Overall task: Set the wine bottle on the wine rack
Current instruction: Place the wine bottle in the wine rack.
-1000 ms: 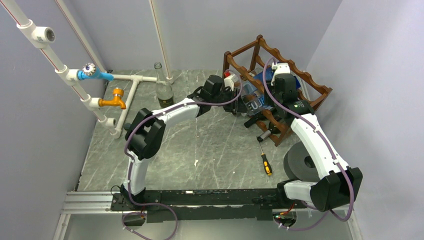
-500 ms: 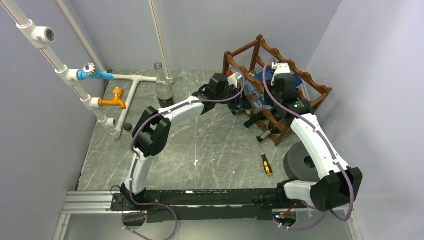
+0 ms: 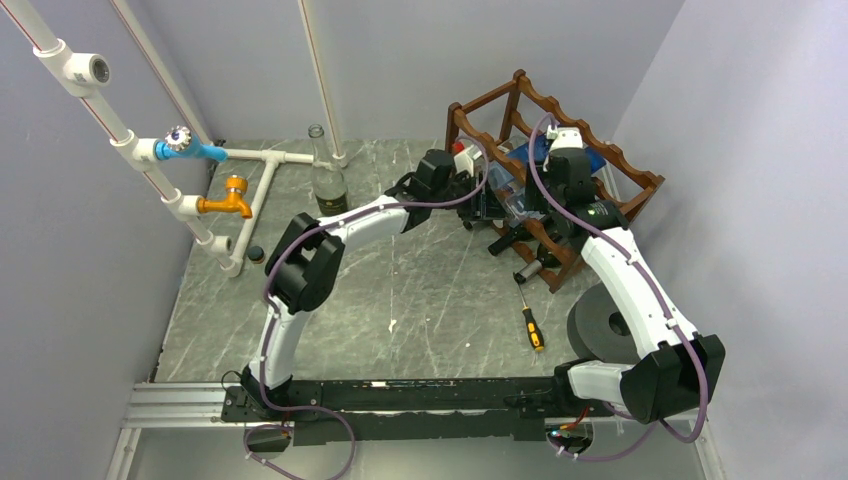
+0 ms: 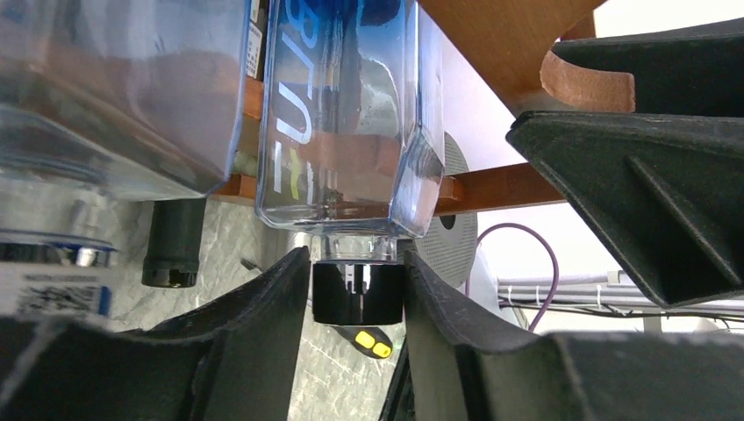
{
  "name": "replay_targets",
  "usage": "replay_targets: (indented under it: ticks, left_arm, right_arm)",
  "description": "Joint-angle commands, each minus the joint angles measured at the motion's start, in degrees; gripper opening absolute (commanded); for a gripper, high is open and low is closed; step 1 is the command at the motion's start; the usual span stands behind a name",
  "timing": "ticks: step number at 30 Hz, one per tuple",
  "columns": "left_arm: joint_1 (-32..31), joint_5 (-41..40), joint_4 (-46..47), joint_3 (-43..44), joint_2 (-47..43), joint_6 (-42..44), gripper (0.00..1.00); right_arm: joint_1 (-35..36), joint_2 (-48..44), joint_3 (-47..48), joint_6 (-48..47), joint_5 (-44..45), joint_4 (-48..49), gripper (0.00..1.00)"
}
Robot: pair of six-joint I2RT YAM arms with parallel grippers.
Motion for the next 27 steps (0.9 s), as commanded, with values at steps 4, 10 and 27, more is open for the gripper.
replay_targets:
  ticks: [4,10,27]
  left_arm:
    - [3.3,-6.4,-3.4,-4.8,-2.0,1.4,0.61]
    - [3.3,-6.3,-3.9,-6.3,-3.7,2.7,0.79]
    - [2.4,-2.3,1.4,-11.1,-6.2,3.3,0.72]
  right_arm:
    - [0.6,0.0,1.0,3.6,-1.1,-2.8,0.62]
    - [0.6,0.0,1.9,3.5,-0.9,-3.3,0.63]
    - [0.6,-0.6,0.8,3.3,-0.9,-2.7,0.64]
